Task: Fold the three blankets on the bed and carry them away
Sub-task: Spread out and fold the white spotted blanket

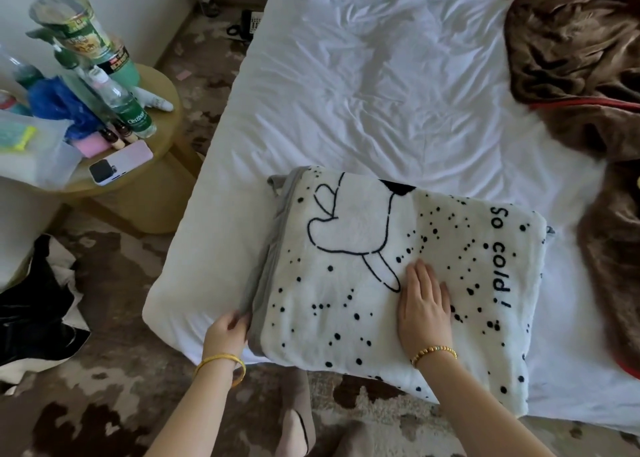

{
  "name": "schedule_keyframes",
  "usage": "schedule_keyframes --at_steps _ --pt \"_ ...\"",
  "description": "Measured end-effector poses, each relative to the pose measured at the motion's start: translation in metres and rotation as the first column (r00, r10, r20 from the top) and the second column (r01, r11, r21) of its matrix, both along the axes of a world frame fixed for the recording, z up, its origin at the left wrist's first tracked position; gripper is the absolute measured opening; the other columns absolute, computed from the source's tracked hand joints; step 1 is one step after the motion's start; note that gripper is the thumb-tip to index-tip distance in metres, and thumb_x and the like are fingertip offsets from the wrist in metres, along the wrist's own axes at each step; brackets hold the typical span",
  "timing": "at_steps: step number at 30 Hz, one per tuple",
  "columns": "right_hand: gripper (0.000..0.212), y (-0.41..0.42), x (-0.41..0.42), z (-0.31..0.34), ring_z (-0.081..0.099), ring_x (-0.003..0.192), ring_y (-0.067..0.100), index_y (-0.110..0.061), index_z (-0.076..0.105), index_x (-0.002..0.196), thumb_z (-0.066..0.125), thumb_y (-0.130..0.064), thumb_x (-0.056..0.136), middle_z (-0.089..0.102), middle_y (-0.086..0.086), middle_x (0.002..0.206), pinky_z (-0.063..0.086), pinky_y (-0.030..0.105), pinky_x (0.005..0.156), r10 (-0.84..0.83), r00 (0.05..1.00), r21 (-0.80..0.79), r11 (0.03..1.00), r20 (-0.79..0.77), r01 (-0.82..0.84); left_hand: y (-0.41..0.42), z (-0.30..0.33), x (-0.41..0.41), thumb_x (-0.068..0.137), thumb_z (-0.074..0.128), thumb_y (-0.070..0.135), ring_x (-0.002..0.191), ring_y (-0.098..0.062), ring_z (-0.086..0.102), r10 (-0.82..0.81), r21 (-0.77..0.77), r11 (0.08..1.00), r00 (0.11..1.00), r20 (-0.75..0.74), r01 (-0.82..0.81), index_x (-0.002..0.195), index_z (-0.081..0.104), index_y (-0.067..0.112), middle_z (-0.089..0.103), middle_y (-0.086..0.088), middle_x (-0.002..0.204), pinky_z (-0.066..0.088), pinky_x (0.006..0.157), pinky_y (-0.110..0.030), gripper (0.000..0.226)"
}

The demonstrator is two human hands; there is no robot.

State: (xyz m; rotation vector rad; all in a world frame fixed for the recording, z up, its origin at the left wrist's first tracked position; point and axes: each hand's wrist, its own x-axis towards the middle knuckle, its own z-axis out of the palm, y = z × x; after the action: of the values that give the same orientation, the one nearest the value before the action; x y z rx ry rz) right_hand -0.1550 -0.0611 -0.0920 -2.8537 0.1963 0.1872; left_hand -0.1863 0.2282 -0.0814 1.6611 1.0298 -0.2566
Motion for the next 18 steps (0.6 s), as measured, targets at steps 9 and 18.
schedule_keyframes --at_steps 9,18 --pt "0.047 -0.001 0.001 -0.003 0.02 0.143 0.023 -0.007 0.032 0.143 0.036 -0.015 0.097 0.028 0.008 0.152 0.01 0.04 0.117 0.017 0.999 -0.008 1.0 0.029 -0.016 0.014 -0.008 -0.028 0.091 0.054 0.013 0.089 -0.025 0.061 0.238 -0.62 0.746 0.967 -0.09 -0.241 0.099 0.063 0.009 0.065 -0.012 0.097 0.058 0.072 -0.035 0.013" --pt "0.047 -0.003 0.002 -0.008 0.022 0.142 0.025 -0.006 0.033 0.142 0.038 -0.012 0.096 0.03 0.01 0.151 0.011 0.042 0.117 0.012 0.999 -0.013 1.0 0.035 -0.012 0.02 0.0 -0.014 0.098 0.038 0.032 0.107 -0.027 0.058 0.534 -0.689 0.58 0.842 -0.082 -0.435 0.113 0.058 0.007 0.066 -0.012 0.11 0.051 0.092 -0.042 0.035"
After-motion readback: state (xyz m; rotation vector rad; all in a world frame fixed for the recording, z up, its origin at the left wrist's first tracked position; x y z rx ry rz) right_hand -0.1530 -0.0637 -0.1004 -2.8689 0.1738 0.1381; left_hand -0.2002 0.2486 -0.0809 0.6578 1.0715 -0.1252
